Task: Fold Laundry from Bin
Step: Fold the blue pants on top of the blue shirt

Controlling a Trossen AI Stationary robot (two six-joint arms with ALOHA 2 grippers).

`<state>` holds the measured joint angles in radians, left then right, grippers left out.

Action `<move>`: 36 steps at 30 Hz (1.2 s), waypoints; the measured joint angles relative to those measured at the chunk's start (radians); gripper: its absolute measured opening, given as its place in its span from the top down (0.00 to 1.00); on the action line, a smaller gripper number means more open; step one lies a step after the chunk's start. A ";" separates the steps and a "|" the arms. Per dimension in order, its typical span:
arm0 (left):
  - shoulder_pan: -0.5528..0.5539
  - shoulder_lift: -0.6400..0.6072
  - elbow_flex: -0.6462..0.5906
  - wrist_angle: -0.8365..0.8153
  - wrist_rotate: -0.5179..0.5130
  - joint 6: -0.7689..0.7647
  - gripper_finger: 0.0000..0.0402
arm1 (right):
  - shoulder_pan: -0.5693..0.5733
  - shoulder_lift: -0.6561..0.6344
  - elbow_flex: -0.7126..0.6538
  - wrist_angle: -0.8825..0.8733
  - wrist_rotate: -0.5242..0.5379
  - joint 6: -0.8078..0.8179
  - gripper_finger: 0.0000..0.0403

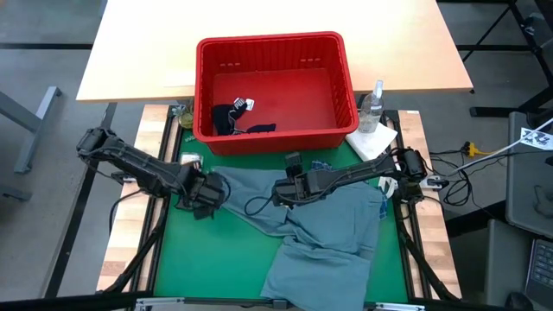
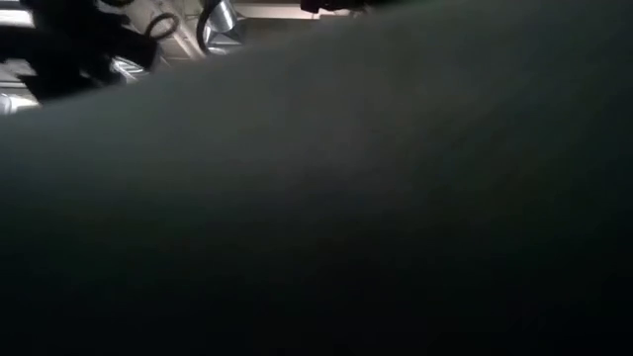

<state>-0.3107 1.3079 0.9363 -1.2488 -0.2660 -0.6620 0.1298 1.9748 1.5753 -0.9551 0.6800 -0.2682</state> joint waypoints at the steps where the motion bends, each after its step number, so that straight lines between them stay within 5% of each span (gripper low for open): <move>1: -0.020 0.000 0.000 0.011 0.015 -0.014 0.69 | 0.000 -0.001 0.002 -0.002 0.000 0.000 0.66; 12: -0.199 0.000 -0.053 0.138 -0.118 -0.235 0.69 | 0.001 -0.005 0.208 -0.066 -0.061 0.007 0.66; 19: -0.236 0.000 -0.142 0.151 -0.121 -0.298 0.69 | 0.001 0.001 0.214 0.097 -0.202 -0.015 0.66; 36: -0.240 0.000 -0.380 0.344 -0.216 -0.297 0.69 | 0.011 0.092 0.213 0.097 -0.517 0.027 0.66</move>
<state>-0.5503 1.3079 0.5560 -0.9051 -0.4818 -0.9595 0.1406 2.0666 1.7882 -0.8582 0.1627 -0.2409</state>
